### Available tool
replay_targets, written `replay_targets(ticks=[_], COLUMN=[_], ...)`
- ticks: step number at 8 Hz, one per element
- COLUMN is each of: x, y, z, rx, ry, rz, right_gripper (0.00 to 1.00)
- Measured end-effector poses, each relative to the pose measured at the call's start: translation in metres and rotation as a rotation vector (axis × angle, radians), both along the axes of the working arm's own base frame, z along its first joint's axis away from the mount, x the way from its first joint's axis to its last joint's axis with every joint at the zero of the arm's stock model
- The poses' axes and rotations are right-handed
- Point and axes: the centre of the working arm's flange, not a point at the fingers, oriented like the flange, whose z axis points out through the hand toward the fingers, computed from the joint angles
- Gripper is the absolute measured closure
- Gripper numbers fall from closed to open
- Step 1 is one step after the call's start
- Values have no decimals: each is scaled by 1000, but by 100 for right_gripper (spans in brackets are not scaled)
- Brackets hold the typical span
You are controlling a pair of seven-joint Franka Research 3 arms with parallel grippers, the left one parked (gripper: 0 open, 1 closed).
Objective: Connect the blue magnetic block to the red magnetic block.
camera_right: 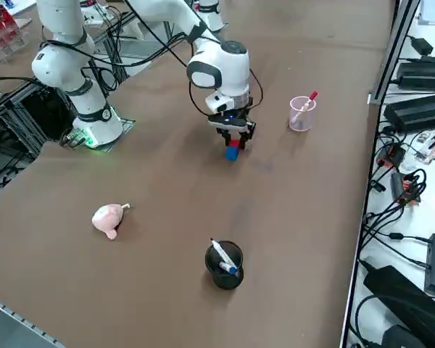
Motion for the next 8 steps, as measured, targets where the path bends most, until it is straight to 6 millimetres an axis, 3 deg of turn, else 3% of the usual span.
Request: replay_targets(ticks=[2, 3, 8], x=[6, 14, 68], y=[-2, -1, 17], z=[11, 24, 144], rx=[1, 1, 23], ry=[12, 23, 45], rz=[5, 8, 175], right_gripper=[11, 0, 0])
